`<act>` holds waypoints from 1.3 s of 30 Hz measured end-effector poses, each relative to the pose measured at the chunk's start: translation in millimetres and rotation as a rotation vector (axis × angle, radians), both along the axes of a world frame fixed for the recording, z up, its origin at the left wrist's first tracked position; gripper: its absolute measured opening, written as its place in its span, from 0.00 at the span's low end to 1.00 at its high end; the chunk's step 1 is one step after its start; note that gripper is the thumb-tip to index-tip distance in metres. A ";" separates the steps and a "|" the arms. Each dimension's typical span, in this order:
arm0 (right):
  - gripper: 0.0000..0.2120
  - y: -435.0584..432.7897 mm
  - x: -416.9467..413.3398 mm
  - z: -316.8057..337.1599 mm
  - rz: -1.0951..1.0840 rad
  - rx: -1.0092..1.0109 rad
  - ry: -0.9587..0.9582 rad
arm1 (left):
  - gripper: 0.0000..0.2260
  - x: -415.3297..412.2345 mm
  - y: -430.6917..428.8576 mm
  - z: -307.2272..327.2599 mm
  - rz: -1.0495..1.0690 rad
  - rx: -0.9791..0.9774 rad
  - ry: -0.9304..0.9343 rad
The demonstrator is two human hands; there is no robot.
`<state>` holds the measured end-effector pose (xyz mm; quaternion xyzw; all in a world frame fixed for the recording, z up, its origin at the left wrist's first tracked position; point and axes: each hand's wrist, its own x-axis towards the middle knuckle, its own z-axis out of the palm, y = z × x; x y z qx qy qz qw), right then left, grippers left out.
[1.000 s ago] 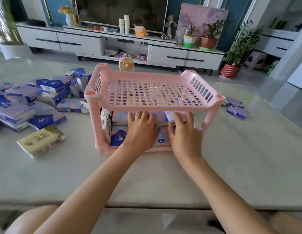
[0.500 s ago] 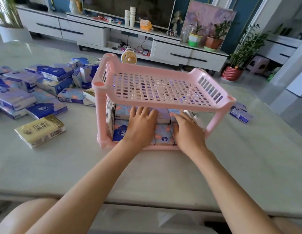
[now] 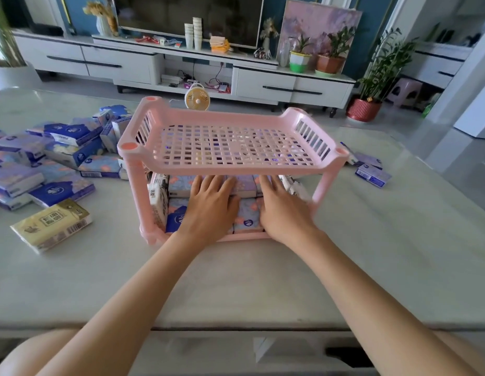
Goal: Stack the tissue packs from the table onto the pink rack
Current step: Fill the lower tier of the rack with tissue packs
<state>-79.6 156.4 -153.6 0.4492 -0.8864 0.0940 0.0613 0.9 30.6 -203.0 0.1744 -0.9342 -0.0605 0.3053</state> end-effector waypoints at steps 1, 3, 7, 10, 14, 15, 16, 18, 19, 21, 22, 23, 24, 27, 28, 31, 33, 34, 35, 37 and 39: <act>0.28 6.6 3.0 0.5 0.019 -0.058 0.028 | 0.21 1.0 2.0 2.9 -0.005 0.013 0.025; 0.22 26.4 9.3 -1.9 0.078 -0.172 0.031 | 0.18 3.7 8.5 6.8 -0.023 -0.011 0.118; 0.12 80.8 -0.4 -21.8 0.237 -0.471 0.009 | 0.13 16.2 42.9 6.3 -0.202 -0.019 0.270; 0.11 112.3 -38.6 -34.8 0.059 -0.614 -0.084 | 0.12 11.7 96.9 11.6 -0.451 -0.084 0.314; 0.08 126.3 -102.1 -31.7 -0.306 -0.877 -0.290 | 0.10 -44.8 163.7 19.2 -0.652 -0.181 0.266; 0.07 128.6 -117.7 -31.4 -0.358 -0.922 -0.300 | 0.11 -64.9 173.9 17.7 -0.624 -0.157 0.228; 0.08 131.4 -133.0 -32.8 -0.406 -0.948 -0.315 | 0.13 -85.4 181.7 15.1 -0.579 -0.097 0.192; 0.14 140.4 -159.5 -38.1 -0.506 -0.957 -0.352 | 0.16 -125.7 190.3 5.8 -0.491 0.055 0.167; 0.16 145.5 -170.2 -41.7 -0.549 -0.954 -0.371 | 0.17 -144.4 192.4 1.1 -0.456 0.108 0.171; 0.19 152.9 -189.6 -48.5 -0.593 -0.936 -0.385 | 0.19 -178.9 193.1 -4.3 -0.388 0.138 0.186; 0.20 154.3 -198.4 -50.2 -0.594 -0.919 -0.370 | 0.19 -194.6 191.5 -4.4 -0.350 0.130 0.192; 0.21 154.2 -207.2 -51.2 -0.581 -0.897 -0.336 | 0.19 -209.6 188.4 -4.3 -0.308 0.113 0.190; 0.22 152.5 -217.1 -51.9 -0.558 -0.867 -0.292 | 0.19 -224.1 183.9 -4.7 -0.263 0.091 0.174; 0.28 142.0 -249.7 -55.0 -0.472 -0.727 -0.202 | 0.18 -264.9 166.5 -7.2 -0.123 0.076 0.092; 0.31 137.8 -260.9 -56.3 -0.457 -0.665 -0.207 | 0.18 -276.4 160.7 -6.2 -0.082 0.088 0.071; 0.37 127.0 -291.1 -60.6 -0.450 -0.464 -0.202 | 0.19 -307.7 149.9 5.8 -0.008 0.078 -0.001; 0.36 123.5 -303.9 -63.6 -0.420 -0.415 -0.176 | 0.21 -331.7 144.1 14.0 -0.038 0.025 -0.032; 0.34 123.8 -307.7 -63.9 -0.404 -0.426 -0.165 | 0.21 -343.9 143.0 19.1 -0.059 0.015 -0.044; 0.31 125.3 -309.8 -63.4 -0.399 -0.443 -0.159 | 0.21 -356.7 142.8 24.2 -0.076 0.014 -0.049; 0.24 132.6 -309.7 -60.3 -0.438 -0.475 -0.161 | 0.21 -382.1 145.5 33.8 -0.087 0.067 -0.092; 0.23 141.4 -310.0 -57.1 -0.536 -0.514 -0.182 | 0.22 -407.8 148.6 37.1 -0.109 0.131 -0.266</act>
